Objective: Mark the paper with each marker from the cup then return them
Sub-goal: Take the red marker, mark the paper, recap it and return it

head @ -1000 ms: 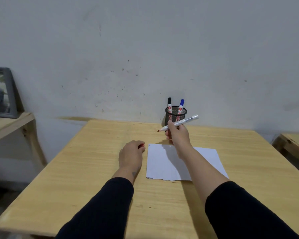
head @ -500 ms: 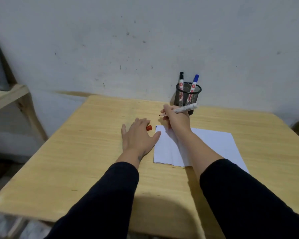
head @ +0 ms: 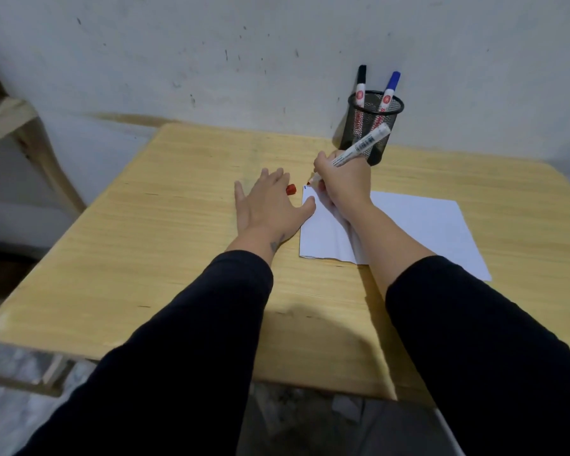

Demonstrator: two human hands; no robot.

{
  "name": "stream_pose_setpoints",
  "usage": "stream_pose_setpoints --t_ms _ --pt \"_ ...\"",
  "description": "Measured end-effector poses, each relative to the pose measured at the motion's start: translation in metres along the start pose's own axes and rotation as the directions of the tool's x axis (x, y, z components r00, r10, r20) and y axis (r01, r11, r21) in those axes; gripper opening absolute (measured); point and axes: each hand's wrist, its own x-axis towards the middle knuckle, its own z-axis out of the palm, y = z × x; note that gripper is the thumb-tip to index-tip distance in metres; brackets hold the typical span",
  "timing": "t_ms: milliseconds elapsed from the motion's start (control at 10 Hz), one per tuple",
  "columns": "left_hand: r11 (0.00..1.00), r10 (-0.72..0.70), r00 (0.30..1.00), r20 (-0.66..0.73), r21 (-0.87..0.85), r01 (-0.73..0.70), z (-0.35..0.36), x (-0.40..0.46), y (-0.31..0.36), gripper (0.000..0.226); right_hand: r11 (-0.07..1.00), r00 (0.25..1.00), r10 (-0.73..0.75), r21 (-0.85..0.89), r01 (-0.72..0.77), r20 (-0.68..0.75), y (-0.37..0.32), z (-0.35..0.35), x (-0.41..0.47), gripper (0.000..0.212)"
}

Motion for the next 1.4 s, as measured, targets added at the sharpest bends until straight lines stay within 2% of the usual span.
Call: stream_pose_setpoints --t_ms 200,400,600,700,800,900,1000,1100,1200,1300,1400 --pt "1.000 0.008 1.000 0.007 0.025 -0.008 0.000 0.001 0.000 0.072 0.998 0.999 -0.021 -0.056 0.022 0.025 0.004 0.000 0.002 0.018" --pt "0.999 0.006 1.000 0.007 0.035 -0.006 0.000 0.001 0.001 0.073 0.986 0.999 -0.051 -0.155 0.052 0.012 0.014 0.004 0.013 0.031" --pt "1.000 0.006 1.000 0.010 0.026 -0.006 -0.001 0.000 0.001 0.072 0.964 0.998 -0.062 -0.258 0.059 -0.003 0.016 0.005 0.020 0.028" --pt "1.000 0.008 1.000 0.009 0.012 -0.008 -0.001 0.000 0.001 0.073 0.988 0.999 -0.030 -0.154 0.025 -0.025 0.014 0.003 0.018 0.027" --pt "1.000 0.008 1.000 0.002 -0.005 -0.008 -0.002 0.000 0.000 0.073 0.996 0.998 0.051 0.078 -0.048 -0.035 0.010 0.000 0.014 0.024" --pt "0.995 -0.002 1.000 -0.024 -0.098 0.000 -0.003 -0.004 0.001 0.070 0.985 0.994 0.104 0.141 -0.102 -0.012 0.005 -0.004 0.016 0.036" --pt "0.953 -0.067 0.991 -0.112 -0.300 0.030 -0.007 -0.011 0.001 0.048 0.953 0.984 0.177 0.249 -0.172 0.002 0.000 -0.007 0.016 0.051" --pt "0.934 -0.093 0.985 -0.144 -0.356 0.036 -0.010 -0.016 0.003 0.021 0.933 0.980 0.200 0.306 -0.189 -0.004 -0.003 -0.009 0.011 0.047" --pt "0.868 -0.152 0.981 -0.118 -0.490 0.075 -0.011 -0.016 0.003 0.008 0.967 0.988 0.153 0.209 -0.148 -0.005 -0.012 -0.015 0.004 0.040" --pt "0.664 -0.199 0.973 -0.118 -0.746 0.046 -0.024 -0.012 0.010 0.010 0.990 0.997 0.073 0.123 -0.070 -0.018 -0.031 -0.025 0.001 0.039" --pt "0.582 -0.127 0.971 -0.202 -0.808 -0.092 -0.047 -0.005 0.025 0.012 0.988 0.999 0.023 0.156 -0.015 -0.047 -0.055 -0.033 0.001 0.039"
